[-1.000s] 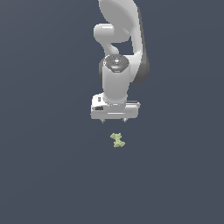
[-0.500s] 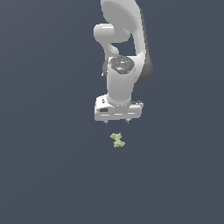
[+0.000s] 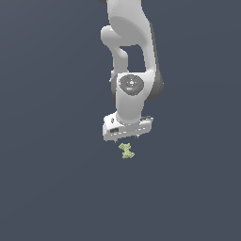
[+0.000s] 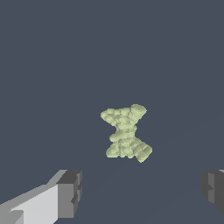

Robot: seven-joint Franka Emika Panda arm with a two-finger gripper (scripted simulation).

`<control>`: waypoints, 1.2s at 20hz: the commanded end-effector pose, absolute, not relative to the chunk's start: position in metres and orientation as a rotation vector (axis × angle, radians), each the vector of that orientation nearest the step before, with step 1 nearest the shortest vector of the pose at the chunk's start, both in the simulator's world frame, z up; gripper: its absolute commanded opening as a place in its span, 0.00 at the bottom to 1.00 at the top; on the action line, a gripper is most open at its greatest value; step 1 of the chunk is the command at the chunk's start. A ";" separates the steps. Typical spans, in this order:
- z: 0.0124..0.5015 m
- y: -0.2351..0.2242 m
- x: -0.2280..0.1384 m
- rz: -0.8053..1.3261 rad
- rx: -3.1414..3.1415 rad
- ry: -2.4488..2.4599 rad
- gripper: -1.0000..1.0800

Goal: Pick up the object and move it to a goal position.

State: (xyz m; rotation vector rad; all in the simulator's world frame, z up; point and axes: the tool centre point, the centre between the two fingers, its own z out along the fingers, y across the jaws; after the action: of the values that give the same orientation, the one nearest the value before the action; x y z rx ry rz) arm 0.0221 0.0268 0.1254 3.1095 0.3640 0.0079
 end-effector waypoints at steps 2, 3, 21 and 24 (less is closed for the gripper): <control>0.109 0.028 0.030 0.004 3.100 0.465 0.96; 0.105 0.029 0.032 0.003 3.097 0.489 0.96; 0.067 0.030 0.038 -0.001 3.084 0.597 0.96; 0.050 0.030 0.038 0.000 3.084 0.600 0.96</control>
State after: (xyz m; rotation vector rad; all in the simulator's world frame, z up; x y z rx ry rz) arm 0.0384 0.0303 0.0587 3.0839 0.5982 0.0005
